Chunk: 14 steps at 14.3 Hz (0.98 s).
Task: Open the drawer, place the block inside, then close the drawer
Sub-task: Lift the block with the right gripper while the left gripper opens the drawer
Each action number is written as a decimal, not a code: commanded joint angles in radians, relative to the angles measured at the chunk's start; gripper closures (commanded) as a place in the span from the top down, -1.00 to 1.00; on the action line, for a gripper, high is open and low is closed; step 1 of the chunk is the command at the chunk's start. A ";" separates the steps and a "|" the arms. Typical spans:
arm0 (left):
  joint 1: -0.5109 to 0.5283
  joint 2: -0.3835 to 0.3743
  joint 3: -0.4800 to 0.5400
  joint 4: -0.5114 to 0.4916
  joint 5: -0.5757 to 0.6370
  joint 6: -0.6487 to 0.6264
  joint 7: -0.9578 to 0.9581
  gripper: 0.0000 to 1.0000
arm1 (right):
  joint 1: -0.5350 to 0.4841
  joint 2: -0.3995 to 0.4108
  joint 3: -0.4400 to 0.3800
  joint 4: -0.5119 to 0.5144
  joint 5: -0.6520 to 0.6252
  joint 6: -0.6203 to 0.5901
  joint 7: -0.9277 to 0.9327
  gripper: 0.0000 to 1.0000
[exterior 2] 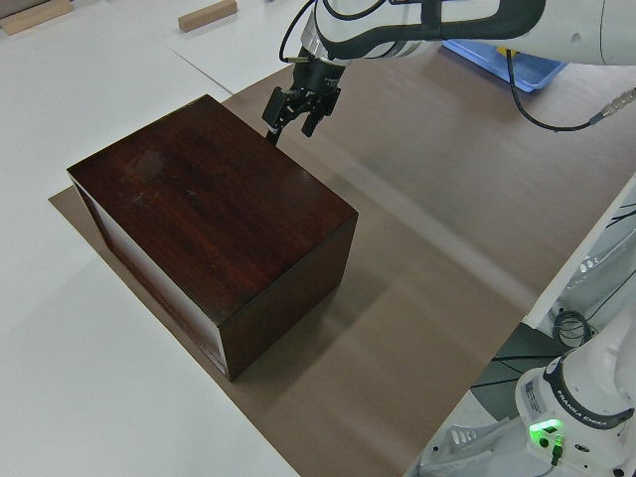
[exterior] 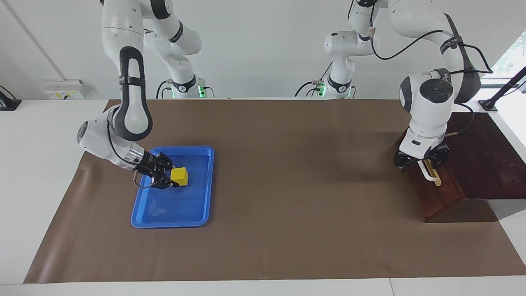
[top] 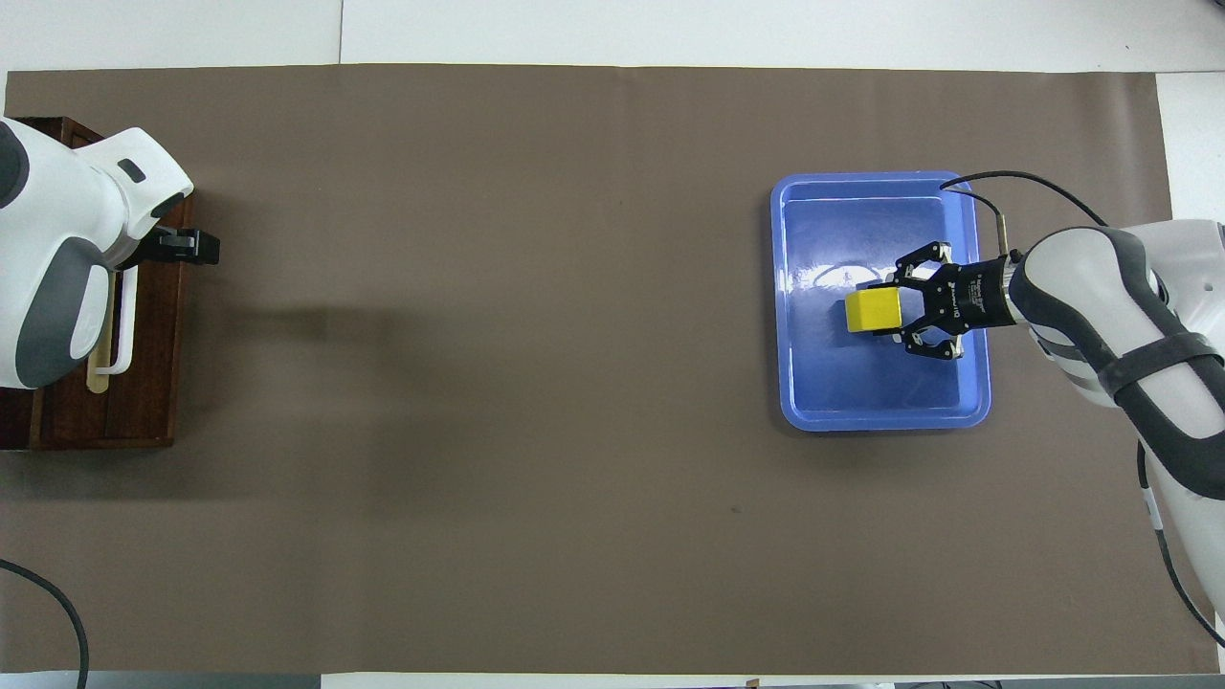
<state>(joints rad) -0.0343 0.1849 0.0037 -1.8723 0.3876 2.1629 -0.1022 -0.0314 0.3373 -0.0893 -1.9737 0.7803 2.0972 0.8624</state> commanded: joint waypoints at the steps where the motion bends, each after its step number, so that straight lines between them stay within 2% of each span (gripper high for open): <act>1: 0.014 -0.018 -0.002 -0.064 0.028 0.061 -0.010 1.00 | -0.021 -0.003 0.003 0.064 0.022 -0.057 0.041 -1.00; 5: 0.014 -0.010 -0.002 -0.080 0.028 0.063 -0.011 1.00 | 0.019 0.029 0.005 0.183 0.011 -0.091 0.179 -1.00; 8: 0.011 0.015 -0.005 -0.084 0.028 0.090 -0.016 1.00 | 0.108 0.055 0.005 0.260 0.010 -0.085 0.291 -1.00; 10: -0.004 0.019 -0.008 -0.076 0.027 0.100 -0.086 1.00 | 0.158 0.071 0.005 0.300 0.010 -0.074 0.384 -1.00; 14: -0.099 0.024 -0.010 -0.068 0.022 0.086 -0.175 1.00 | 0.283 0.094 0.003 0.352 0.010 -0.014 0.568 -1.00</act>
<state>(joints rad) -0.0781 0.2018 -0.0089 -1.9420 0.3930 2.2429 -0.2135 0.2055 0.4007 -0.0830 -1.6710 0.7803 2.0549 1.3443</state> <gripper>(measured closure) 0.000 0.449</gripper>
